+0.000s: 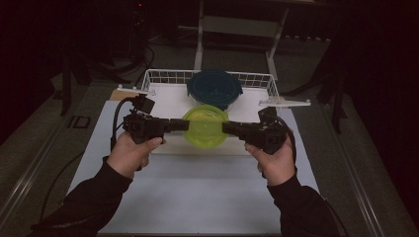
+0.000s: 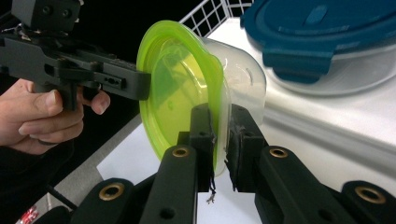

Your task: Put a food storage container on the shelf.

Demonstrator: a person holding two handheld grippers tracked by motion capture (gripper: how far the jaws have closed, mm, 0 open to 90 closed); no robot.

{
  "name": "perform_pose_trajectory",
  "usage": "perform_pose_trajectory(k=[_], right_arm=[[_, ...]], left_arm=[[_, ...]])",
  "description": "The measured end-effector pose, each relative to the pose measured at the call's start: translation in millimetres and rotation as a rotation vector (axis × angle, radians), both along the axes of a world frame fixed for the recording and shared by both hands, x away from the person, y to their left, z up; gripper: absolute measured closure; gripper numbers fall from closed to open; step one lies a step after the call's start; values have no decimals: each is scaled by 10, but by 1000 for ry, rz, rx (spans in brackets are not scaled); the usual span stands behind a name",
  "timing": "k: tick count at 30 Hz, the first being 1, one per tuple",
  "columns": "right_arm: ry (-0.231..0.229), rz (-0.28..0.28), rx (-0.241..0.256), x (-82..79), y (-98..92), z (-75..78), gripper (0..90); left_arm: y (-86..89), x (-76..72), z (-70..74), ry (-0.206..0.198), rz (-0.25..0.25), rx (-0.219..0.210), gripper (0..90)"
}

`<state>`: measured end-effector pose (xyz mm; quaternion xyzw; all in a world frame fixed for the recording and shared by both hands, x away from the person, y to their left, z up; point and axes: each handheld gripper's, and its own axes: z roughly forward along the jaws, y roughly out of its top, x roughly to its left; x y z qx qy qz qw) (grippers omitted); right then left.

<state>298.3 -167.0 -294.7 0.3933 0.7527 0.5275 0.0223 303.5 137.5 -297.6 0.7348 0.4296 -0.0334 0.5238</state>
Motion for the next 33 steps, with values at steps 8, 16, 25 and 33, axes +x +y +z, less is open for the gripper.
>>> perform_pose_trajectory(k=[8, 16, 25, 33], right_arm=[[-27, -23, 18, 95, -58, 174, 814], [-33, -46, 12, 312, -99, 341, 814], [-19, -72, 12, 565, -125, 449, 814], [2, -99, 4, 744, -138, 469, 812]], left_arm=[[-71, 151, 219, -26, -4, 9, 793], [-125, 399, 370, -35, -6, 10, 794], [-171, 692, 469, -27, 2, 0, 794], [-212, 881, 476, 4, 12, 7, 792]])
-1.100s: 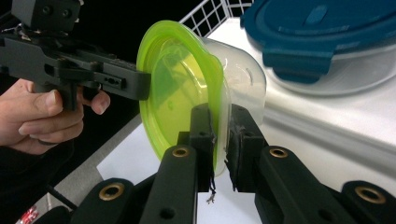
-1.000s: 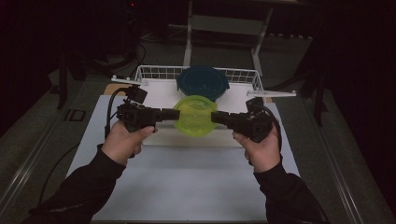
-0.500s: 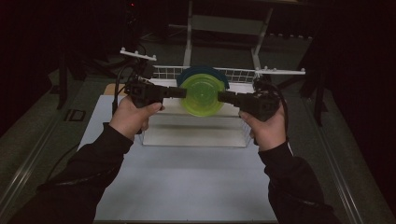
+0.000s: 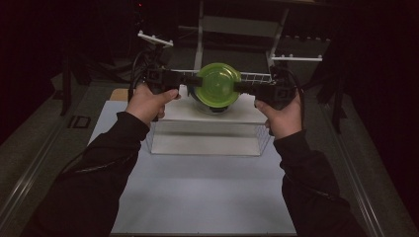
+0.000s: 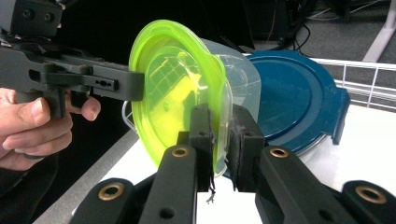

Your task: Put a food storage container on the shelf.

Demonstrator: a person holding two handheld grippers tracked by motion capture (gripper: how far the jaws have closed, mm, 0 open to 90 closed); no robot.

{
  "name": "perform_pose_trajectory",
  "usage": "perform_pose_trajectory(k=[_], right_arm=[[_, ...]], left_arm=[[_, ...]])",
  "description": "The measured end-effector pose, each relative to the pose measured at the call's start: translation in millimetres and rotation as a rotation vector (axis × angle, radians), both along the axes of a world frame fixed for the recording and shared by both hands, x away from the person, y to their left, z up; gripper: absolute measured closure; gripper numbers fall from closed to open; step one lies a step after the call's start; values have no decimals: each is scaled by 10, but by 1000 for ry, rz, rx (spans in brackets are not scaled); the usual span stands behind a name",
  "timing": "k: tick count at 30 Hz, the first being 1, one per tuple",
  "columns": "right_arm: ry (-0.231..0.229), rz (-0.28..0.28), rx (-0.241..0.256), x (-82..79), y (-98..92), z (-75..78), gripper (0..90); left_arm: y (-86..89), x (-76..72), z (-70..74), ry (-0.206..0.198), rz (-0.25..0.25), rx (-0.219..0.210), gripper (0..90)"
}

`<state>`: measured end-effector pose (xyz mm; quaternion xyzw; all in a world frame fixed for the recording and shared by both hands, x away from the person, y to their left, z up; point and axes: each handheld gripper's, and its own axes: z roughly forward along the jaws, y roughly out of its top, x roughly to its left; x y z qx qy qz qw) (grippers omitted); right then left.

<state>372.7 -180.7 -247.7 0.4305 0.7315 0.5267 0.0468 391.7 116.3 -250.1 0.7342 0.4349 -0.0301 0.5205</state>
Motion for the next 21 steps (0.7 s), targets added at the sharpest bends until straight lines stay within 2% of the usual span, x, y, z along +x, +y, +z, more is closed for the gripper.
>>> perform_pose_trajectory(k=[7, 14, 21], right_arm=[[20, -13, 4, 106, 13, -21, 806], [34, -16, 8, 169, 23, 3, 785], [37, -71, -16, 261, 73, 32, 733]], left_arm=[[-3, 94, -22, 13, 26, -25, 787], [16, 172, -49, 30, 20, -56, 766], [-17, 246, -48, 13, 54, -53, 731]])
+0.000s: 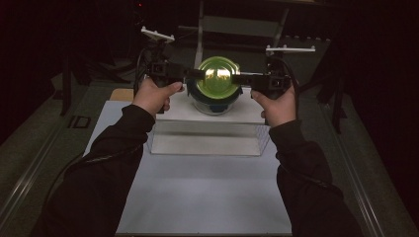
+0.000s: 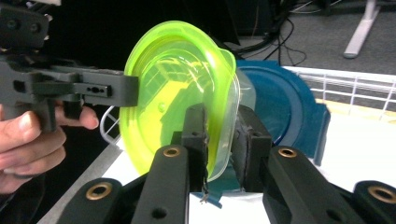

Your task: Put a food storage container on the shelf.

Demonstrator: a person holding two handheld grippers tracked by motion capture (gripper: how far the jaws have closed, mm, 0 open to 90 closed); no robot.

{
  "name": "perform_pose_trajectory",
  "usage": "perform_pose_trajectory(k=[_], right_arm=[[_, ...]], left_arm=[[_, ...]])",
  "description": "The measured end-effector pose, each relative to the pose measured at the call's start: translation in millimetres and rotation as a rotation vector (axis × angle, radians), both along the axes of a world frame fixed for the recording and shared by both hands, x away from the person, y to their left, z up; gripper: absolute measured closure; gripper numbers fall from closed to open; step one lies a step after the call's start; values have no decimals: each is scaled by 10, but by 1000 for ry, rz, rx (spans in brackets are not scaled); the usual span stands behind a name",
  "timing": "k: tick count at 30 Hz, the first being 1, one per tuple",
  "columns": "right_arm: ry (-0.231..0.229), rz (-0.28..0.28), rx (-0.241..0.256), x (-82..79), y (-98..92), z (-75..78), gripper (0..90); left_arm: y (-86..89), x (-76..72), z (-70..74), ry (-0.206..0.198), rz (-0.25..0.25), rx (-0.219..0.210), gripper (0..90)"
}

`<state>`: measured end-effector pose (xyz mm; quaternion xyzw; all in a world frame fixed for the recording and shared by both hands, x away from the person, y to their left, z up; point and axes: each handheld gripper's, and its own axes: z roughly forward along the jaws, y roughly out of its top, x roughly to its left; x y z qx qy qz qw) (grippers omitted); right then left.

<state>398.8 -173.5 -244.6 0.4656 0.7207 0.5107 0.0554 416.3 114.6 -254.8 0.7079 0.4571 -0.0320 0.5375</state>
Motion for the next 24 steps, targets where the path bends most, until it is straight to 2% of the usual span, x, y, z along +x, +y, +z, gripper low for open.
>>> perform_pose_trajectory(k=[6, 9, 12, 20, 23, 24], right_arm=[[20, -36, -19, 115, 31, 3, 690], [30, -48, -9, 166, 34, -11, 669], [64, -60, 22, 228, 15, -24, 658], [59, -72, 22, 284, 43, -20, 592], [39, -73, 15, 287, 42, 0, 508], [37, -71, 18, 287, 38, 3, 481]], left_arm=[[1, 86, -32, -1, 25, -13, 681], [-9, 126, -44, -3, 41, -17, 654], [-9, 164, -65, -2, 47, -34, 643], [11, 207, -114, -21, 88, -28, 548], [35, 198, -85, -34, 102, -57, 517], [37, 190, -74, -38, 104, -51, 508]])
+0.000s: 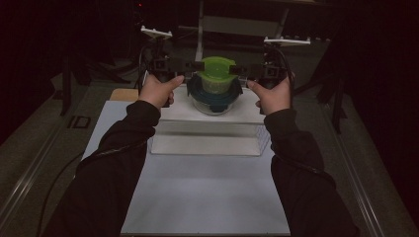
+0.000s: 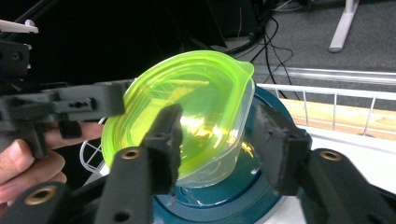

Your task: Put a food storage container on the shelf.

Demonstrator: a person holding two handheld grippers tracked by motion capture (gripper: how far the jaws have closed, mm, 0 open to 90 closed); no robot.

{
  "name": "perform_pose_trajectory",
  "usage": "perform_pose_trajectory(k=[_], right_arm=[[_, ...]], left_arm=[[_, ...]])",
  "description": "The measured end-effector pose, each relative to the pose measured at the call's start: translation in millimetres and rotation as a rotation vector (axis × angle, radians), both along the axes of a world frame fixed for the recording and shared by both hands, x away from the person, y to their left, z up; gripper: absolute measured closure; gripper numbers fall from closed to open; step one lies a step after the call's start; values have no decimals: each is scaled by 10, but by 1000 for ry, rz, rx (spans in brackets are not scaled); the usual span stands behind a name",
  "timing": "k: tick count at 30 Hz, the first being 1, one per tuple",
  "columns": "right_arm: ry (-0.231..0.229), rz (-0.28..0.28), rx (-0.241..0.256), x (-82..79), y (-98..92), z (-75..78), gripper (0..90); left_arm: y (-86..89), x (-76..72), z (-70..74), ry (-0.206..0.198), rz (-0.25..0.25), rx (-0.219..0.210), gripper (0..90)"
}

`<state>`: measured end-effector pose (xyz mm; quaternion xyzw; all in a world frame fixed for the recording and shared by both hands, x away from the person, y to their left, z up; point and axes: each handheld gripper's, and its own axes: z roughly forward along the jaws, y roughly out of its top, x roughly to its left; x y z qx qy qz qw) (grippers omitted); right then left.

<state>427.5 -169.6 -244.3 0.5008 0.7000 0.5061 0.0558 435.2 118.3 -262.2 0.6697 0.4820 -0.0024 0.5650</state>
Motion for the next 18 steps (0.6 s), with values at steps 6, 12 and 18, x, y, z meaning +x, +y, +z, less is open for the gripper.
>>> perform_pose_trajectory(k=[6, 12, 18], right_arm=[[-43, 11, -21, -50, -16, 32, 361], [-81, 50, -24, -146, -94, 69, 257], [-98, 125, -4, -223, -218, 20, 193]], left_arm=[[56, -106, 65, -60, -27, -16, 450], [139, -234, 97, -159, -97, -59, 258], [154, -387, 38, -259, -98, -13, 38]])
